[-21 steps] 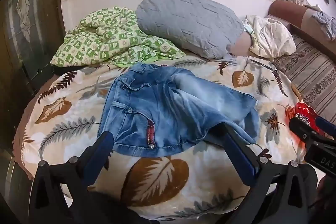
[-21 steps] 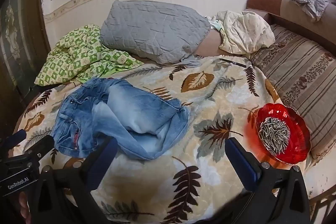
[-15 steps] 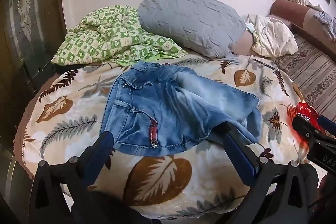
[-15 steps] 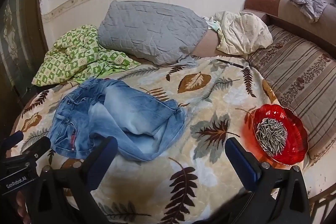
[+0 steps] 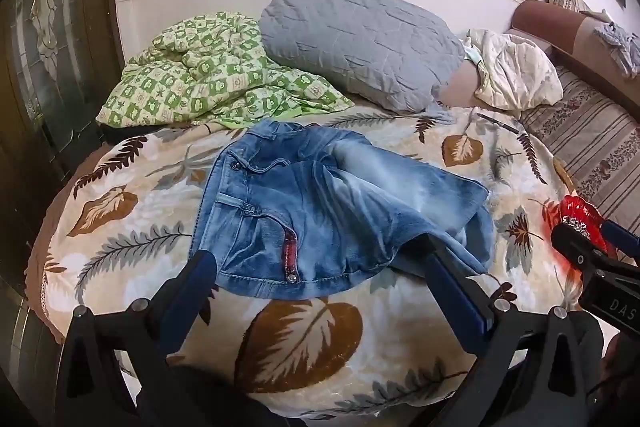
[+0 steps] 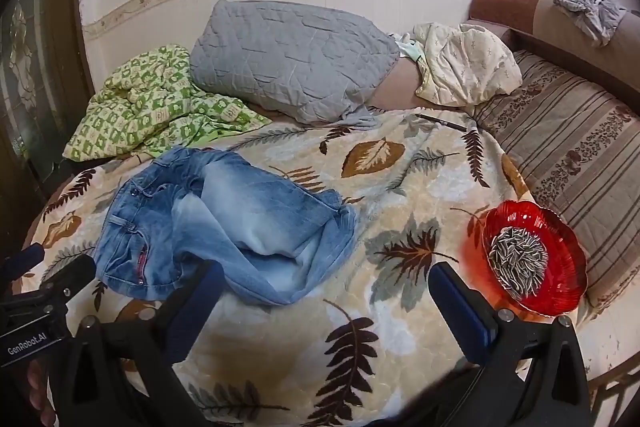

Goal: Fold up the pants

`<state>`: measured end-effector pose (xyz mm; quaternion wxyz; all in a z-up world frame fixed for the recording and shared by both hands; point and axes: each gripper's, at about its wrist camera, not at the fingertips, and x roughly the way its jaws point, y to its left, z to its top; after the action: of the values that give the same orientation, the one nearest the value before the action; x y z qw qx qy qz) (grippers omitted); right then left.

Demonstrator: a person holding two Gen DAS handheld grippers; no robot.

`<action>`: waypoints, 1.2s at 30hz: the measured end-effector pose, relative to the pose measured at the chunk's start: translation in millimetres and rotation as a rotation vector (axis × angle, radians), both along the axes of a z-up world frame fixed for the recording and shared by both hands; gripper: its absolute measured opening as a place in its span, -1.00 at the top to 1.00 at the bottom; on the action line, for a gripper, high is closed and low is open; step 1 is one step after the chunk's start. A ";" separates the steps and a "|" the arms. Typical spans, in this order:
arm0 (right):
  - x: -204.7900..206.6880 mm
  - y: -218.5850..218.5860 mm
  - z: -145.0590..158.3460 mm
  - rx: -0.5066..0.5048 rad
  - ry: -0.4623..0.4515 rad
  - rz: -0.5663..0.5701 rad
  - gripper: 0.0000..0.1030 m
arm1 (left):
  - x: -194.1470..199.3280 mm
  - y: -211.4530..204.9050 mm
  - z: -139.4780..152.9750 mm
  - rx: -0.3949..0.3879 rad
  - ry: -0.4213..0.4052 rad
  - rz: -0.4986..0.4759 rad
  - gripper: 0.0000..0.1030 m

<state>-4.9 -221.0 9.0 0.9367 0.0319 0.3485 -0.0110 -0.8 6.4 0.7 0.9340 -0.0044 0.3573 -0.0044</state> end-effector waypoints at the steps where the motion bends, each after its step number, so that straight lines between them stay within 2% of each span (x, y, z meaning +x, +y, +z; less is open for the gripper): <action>1: -0.3 -0.1 0.5 -0.001 -0.001 0.000 -1.00 | 0.2 -0.3 1.1 0.000 0.000 0.001 -1.00; 36: -1.5 1.8 -0.2 -0.003 0.007 0.006 -1.00 | -0.2 -0.9 2.2 -0.001 0.012 -0.001 -1.00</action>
<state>-6.4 -219.2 8.8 0.9356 0.0293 0.3518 -0.0086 -1.0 5.4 2.9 0.9319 -0.0050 0.3627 -0.0049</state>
